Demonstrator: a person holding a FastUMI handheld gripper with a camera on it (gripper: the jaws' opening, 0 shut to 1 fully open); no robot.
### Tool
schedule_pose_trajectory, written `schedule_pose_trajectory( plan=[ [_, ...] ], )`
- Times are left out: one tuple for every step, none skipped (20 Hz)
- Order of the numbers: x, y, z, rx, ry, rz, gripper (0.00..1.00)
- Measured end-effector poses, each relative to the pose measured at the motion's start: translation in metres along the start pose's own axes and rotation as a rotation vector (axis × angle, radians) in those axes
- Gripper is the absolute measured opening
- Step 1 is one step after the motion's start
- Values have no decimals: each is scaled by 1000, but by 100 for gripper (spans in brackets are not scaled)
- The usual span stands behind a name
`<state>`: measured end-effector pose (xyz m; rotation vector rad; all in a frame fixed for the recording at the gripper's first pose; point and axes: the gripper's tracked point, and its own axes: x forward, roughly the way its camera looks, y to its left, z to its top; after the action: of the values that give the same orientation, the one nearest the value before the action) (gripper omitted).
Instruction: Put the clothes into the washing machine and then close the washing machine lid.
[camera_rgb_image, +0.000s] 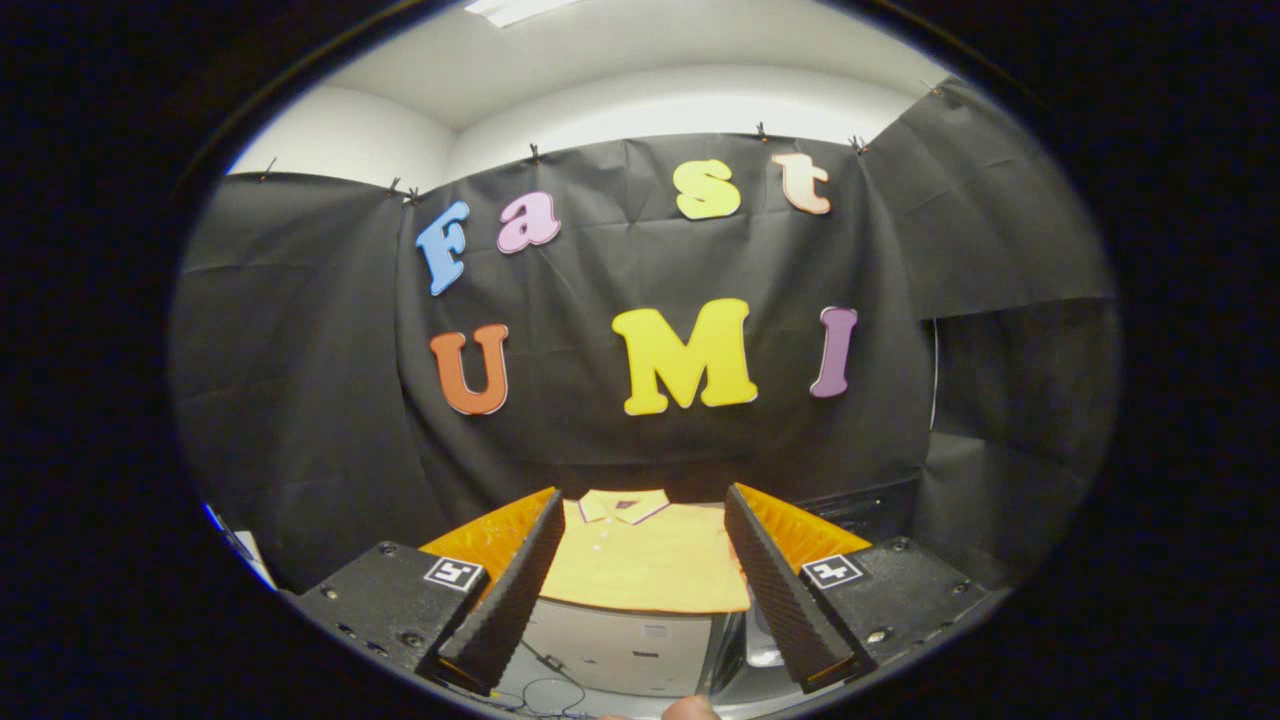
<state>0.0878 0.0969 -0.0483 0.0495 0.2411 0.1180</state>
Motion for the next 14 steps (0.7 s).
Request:
schedule_pose_trajectory(
  plan=[
    [9,4,-4,-8,49,-6,100],
    [18,13,-6,-16,88,4,100],
    [28,21,-6,-18,121,15,100],
    [40,28,-7,-19,152,30,100],
    [53,34,-8,-13,180,39,100],
    [66,38,-10,-12,213,48,100],
    [80,42,-15,-16,256,55,100],
    [93,46,-19,-21,296,68,100],
    [105,49,-24,-24,343,74,100],
    [120,53,-28,-25,379,88,100],
    [134,54,-32,-22,424,81,100],
    [144,51,-38,-22,482,62,100],
    [156,54,-43,-14,528,65,100],
    [170,62,-48,-3,571,81,100]
  ],
)
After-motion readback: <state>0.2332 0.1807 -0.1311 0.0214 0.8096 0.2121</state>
